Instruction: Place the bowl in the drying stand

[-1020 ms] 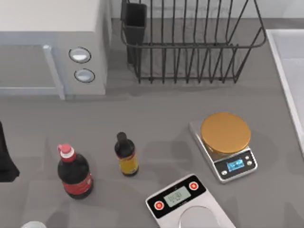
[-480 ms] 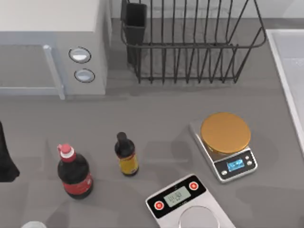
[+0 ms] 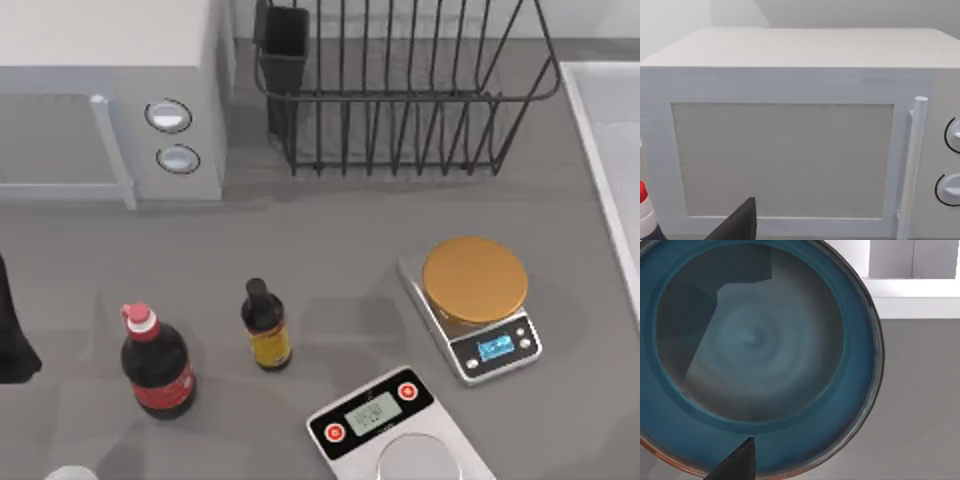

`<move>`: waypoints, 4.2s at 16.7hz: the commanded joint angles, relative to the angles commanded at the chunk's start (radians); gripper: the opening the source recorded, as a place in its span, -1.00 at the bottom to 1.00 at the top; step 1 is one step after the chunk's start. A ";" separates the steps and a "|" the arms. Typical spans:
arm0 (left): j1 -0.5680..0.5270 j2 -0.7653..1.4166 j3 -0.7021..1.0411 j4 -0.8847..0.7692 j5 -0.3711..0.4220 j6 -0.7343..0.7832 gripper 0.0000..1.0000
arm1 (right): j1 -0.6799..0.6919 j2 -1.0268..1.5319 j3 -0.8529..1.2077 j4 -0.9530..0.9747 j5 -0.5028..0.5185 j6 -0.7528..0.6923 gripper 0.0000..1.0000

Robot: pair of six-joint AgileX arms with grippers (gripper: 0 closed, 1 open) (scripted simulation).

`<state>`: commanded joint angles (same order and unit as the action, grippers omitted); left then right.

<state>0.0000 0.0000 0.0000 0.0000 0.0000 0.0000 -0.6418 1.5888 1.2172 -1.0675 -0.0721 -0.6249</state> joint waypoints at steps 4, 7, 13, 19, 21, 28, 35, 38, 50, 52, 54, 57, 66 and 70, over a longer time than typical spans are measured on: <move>0.000 0.000 0.000 0.000 0.000 0.000 1.00 | -0.021 0.046 0.045 -0.032 -0.003 -0.022 1.00; 0.000 0.000 0.000 0.000 0.000 0.000 1.00 | -0.016 0.043 0.042 -0.030 -0.002 -0.021 1.00; 0.000 0.000 0.000 0.000 0.000 0.000 1.00 | -0.007 0.110 -0.056 0.136 -0.001 -0.007 1.00; 0.000 0.000 0.000 0.000 0.000 0.000 1.00 | 0.006 0.204 -0.184 0.358 0.001 0.007 1.00; 0.000 0.000 0.000 0.000 0.000 0.000 1.00 | 0.006 0.206 -0.187 0.361 0.001 0.007 1.00; 0.000 0.000 0.000 0.000 0.000 0.000 1.00 | 0.006 0.206 -0.187 0.361 0.001 0.007 0.25; 0.000 0.000 0.000 0.000 0.000 0.000 1.00 | 0.006 0.206 -0.187 0.361 0.001 0.007 -0.81; 0.000 0.000 0.000 0.000 0.000 0.000 1.00 | 0.006 0.206 -0.187 0.361 0.001 0.007 -1.00; 0.000 0.000 0.000 0.000 0.000 0.000 1.00 | -0.001 0.201 -0.072 0.246 -0.001 0.000 -1.00; 0.000 0.000 0.000 0.000 0.000 0.000 1.00 | -0.003 0.194 0.036 0.125 -0.002 -0.005 -1.00; 0.000 0.000 0.000 0.000 0.000 0.000 1.00 | -0.005 0.182 0.158 -0.026 -0.002 -0.008 -1.00; 0.000 0.000 0.000 0.000 0.000 0.000 1.00 | -0.007 0.157 0.336 -0.248 -0.002 -0.008 -1.00; 0.000 0.000 0.000 0.000 0.000 0.000 1.00 | -0.002 0.113 0.517 -0.437 -0.001 -0.002 -1.00; 0.000 0.000 0.000 0.000 0.000 0.000 1.00 | 0.061 0.107 0.516 -0.374 0.050 0.025 -1.00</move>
<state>0.0000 0.0000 0.0000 0.0000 0.0000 0.0000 -0.5803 1.6963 1.7329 -1.4416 -0.0224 -0.5998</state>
